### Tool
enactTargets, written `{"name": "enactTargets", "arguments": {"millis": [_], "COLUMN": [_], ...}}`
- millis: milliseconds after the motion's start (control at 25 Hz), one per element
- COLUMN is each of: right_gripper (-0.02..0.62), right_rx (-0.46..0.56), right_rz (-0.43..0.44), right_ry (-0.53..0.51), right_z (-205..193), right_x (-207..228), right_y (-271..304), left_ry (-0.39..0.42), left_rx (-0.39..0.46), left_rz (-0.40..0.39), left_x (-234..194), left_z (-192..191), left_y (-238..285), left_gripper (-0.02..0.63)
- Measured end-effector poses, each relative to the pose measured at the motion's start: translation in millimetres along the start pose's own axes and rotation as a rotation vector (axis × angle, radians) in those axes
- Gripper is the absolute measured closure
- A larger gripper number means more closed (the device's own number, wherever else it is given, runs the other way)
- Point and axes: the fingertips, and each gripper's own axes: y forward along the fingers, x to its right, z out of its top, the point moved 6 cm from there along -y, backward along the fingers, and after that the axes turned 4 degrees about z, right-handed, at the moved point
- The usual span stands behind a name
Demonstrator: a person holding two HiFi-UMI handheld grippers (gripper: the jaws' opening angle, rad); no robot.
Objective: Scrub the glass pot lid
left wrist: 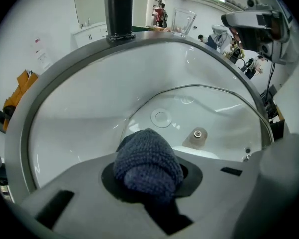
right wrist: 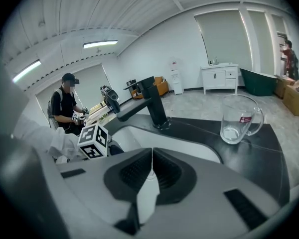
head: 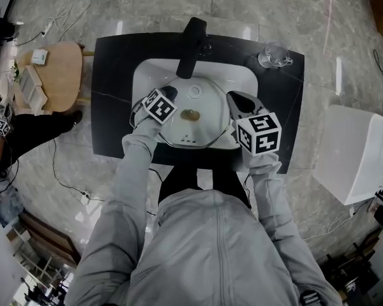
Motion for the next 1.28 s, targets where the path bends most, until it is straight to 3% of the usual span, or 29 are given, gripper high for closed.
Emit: {"name": "enactTargets", "arguments": {"millis": [160, 400, 520, 600, 760, 1280], "right_gripper": [0.565, 0.566, 0.565, 0.565, 0.565, 0.566], "right_rx": [0.004, 0.012, 0.015, 0.019, 0.027, 0.039], "right_rz": [0.003, 0.003, 0.003, 0.003, 0.0, -0.014], "right_ry": [-0.008, 0.004, 0.009, 0.016, 0.028, 0.063], "right_z": [2, 2, -1, -3, -5, -19], "right_x": [-1, 2, 4, 4, 7, 17], "right_y": [-3, -10, -15, -18, -26, -44], "left_ry": [0.008, -0.132, -0.093, -0.069, -0.099, 0.024], "left_rx": [-0.019, 0.028, 0.025, 0.052, 0.074, 0.076], "left_rz": [0.032, -0.032, -0.025, -0.063, -0.103, -0.264], "left_x": [-2, 8, 20, 30, 45, 110], "left_z": [-5, -6, -3, 4, 21, 82], "left_y": [-3, -8, -6, -1, -6, 10], "left_gripper": [0.522, 0.522, 0.522, 0.522, 0.522, 0.522]}}
